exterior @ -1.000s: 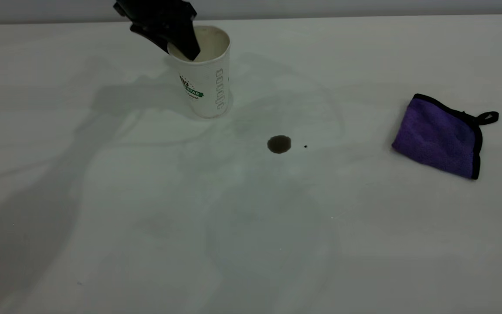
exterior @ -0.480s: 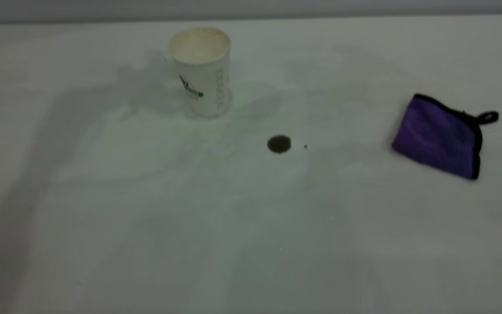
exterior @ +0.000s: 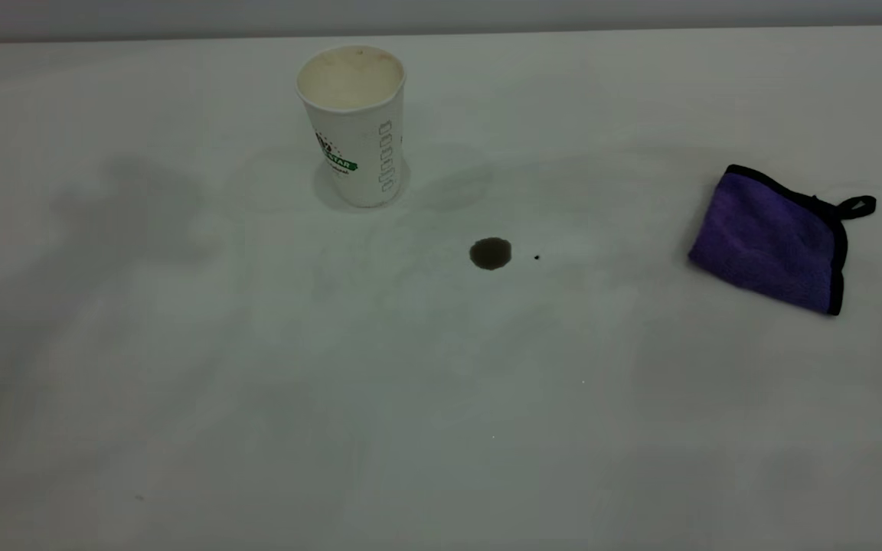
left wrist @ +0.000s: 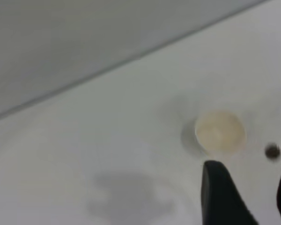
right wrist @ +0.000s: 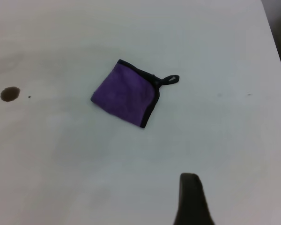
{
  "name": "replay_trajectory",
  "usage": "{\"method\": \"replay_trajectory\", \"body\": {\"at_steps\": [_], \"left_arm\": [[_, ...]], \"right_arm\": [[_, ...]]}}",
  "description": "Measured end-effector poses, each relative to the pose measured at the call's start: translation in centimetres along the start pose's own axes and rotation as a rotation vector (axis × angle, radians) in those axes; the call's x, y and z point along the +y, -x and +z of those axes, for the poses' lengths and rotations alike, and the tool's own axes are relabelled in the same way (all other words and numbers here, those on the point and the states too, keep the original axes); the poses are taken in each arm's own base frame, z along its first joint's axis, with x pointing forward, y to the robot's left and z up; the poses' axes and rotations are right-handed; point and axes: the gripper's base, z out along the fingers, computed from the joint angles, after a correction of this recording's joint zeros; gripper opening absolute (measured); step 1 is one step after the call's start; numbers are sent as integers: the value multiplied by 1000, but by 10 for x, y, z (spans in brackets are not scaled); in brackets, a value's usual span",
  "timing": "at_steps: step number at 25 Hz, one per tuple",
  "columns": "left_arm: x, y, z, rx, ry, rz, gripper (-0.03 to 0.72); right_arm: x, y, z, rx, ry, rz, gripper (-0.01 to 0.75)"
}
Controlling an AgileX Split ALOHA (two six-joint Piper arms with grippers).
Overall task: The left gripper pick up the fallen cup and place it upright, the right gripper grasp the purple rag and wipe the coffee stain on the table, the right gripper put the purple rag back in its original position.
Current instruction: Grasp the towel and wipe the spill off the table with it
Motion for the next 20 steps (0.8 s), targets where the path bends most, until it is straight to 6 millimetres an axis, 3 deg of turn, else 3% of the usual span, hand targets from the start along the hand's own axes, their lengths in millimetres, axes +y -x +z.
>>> {"method": "replay_trajectory", "body": {"at_steps": [10, 20], "left_arm": [[-35, -135, -53, 133, -4, -36, 281], [-63, -270, -44, 250, 11, -233, 275]], "right_arm": [[0, 0, 0, 0, 0, 0, 545], [0, 0, 0, 0, 0, 0, 545]]}}
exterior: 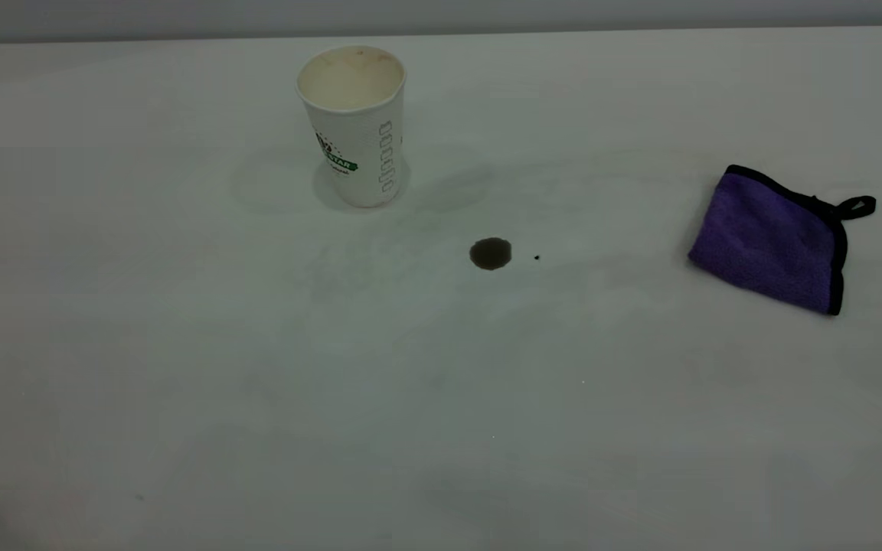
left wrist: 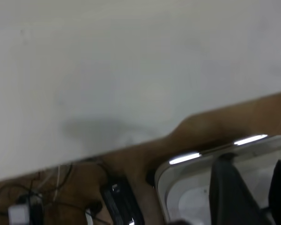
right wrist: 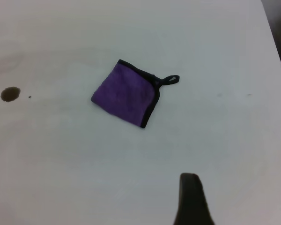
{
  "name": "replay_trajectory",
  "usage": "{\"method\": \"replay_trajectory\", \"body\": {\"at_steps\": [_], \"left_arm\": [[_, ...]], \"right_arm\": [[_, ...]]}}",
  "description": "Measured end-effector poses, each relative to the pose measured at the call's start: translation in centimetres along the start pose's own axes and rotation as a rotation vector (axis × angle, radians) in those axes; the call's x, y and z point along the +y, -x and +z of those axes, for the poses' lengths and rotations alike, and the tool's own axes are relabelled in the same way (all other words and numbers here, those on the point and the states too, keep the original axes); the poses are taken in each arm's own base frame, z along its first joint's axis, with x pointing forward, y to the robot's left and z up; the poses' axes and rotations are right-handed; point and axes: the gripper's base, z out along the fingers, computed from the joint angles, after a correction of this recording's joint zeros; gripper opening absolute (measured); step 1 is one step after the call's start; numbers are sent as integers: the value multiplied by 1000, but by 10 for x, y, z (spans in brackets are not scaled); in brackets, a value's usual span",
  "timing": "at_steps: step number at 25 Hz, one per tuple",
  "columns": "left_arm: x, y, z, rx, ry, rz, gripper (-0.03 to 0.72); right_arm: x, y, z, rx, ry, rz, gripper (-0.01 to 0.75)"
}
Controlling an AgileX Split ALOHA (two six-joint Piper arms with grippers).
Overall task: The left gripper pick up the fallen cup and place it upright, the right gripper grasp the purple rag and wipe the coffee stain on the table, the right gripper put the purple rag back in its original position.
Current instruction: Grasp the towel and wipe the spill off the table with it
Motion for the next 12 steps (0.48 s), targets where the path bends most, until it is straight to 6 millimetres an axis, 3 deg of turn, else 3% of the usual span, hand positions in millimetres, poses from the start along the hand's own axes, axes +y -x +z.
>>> {"method": "replay_trajectory", "body": {"at_steps": [5, 12], "left_arm": [[9, -51, 13, -72, 95, -91, 275], [8, -89, 12, -266, 188, -167, 275]], "right_arm": [[0, 0, 0, 0, 0, 0, 545], [0, 0, 0, 0, 0, 0, 545]]}}
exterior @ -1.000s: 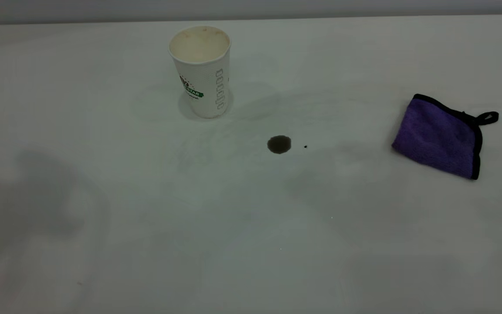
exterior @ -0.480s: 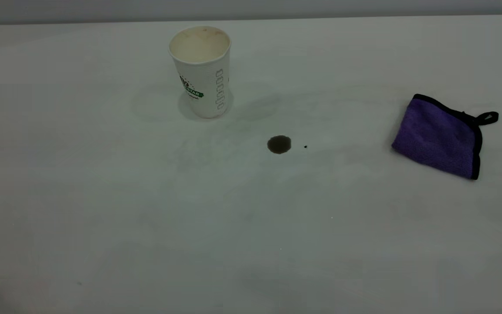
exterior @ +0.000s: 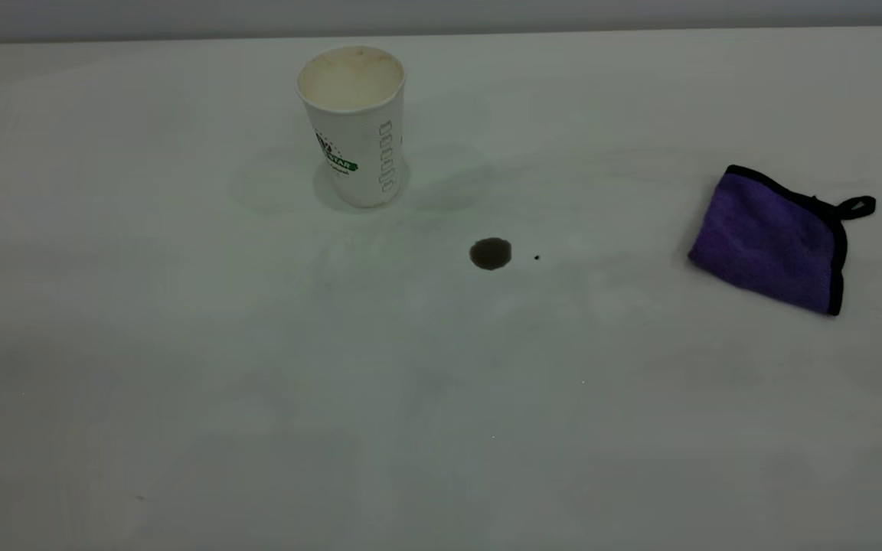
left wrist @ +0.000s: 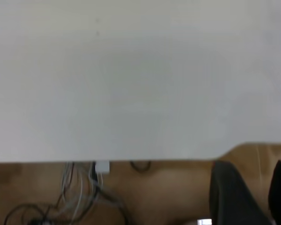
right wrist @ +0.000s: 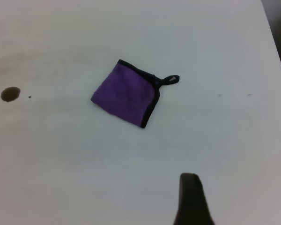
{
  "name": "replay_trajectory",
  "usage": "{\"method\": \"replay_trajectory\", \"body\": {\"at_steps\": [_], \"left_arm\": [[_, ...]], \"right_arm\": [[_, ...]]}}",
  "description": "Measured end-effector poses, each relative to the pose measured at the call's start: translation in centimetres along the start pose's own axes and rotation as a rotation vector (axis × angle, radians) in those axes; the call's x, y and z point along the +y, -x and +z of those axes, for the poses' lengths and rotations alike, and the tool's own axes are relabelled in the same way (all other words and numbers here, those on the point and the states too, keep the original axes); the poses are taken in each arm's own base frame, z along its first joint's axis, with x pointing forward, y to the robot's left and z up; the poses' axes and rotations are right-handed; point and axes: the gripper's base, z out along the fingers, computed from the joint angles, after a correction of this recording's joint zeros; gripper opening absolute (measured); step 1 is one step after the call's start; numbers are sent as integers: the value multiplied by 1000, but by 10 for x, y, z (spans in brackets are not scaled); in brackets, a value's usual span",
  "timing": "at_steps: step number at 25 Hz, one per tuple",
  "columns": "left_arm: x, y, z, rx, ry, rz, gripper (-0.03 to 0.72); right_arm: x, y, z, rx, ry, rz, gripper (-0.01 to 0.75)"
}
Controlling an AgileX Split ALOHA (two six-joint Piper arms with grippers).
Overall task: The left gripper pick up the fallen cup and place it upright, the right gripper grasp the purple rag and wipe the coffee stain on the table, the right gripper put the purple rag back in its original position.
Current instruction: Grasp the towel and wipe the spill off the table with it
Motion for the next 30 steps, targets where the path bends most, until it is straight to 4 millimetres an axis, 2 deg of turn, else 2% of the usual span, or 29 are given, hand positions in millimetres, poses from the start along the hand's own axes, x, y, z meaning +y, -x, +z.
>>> {"method": "replay_trajectory", "body": {"at_steps": [5, 11, 30], "left_arm": [[-1, -12, -11, -127, 8, -4, 275], [-1, -24, -14, -192, 16, -5, 275], [-1, -26, -15, -204, 14, -6, 275]], "right_arm": [[0, 0, 0, 0, 0, 0, 545], [0, 0, 0, 0, 0, 0, 545], [0, 0, 0, 0, 0, 0, 545]]}}
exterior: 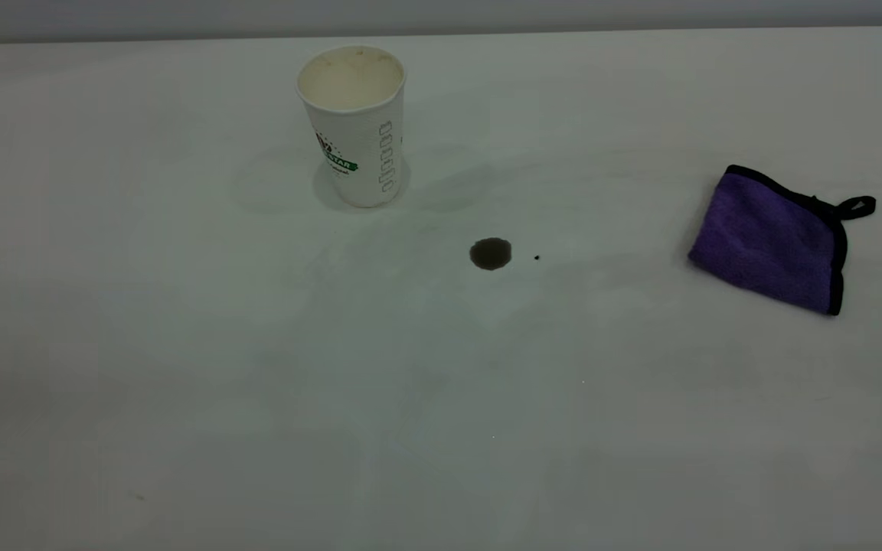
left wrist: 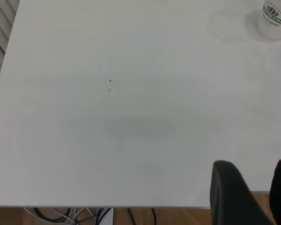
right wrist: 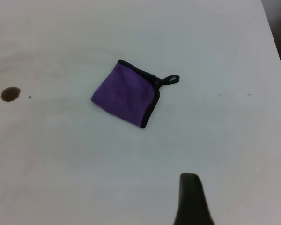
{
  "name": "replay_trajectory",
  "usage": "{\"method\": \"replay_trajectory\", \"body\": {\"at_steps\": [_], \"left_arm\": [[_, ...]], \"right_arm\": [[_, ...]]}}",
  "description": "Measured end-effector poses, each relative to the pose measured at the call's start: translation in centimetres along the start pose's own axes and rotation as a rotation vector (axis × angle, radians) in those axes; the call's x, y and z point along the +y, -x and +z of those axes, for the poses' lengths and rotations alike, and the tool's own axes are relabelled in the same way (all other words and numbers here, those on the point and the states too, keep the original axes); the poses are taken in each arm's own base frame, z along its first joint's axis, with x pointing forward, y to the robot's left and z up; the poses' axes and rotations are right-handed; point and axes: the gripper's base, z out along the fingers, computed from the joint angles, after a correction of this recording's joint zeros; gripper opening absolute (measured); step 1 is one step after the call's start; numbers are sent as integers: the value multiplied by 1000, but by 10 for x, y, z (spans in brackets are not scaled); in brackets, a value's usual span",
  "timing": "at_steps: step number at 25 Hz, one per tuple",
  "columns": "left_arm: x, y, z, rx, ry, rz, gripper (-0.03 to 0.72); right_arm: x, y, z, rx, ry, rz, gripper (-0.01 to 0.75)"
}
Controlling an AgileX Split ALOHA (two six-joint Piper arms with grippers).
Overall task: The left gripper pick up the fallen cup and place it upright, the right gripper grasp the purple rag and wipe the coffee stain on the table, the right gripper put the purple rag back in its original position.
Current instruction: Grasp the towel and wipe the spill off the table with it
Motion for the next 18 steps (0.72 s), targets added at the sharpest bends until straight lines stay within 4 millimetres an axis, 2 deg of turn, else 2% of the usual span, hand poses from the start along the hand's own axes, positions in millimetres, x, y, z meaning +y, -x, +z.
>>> {"method": "replay_trajectory", "body": {"at_steps": [9, 11, 13, 15, 18], "left_arm": [[0, 0, 0, 0, 0, 0, 275], [0, 0, 0, 0, 0, 0, 275], [0, 0, 0, 0, 0, 0, 275], [0, 0, 0, 0, 0, 0, 275], [0, 0, 0, 0, 0, 0, 275]], "right_arm": [[0, 1, -1, -4, 0, 0, 545], [0, 6, -4, -30, -1, 0, 550], [-1, 22, -6, -30, -6, -2, 576], [-3, 45, 3, 14, -22, -10, 616], [-6, 84, 38, 119, -34, -22, 676]]}}
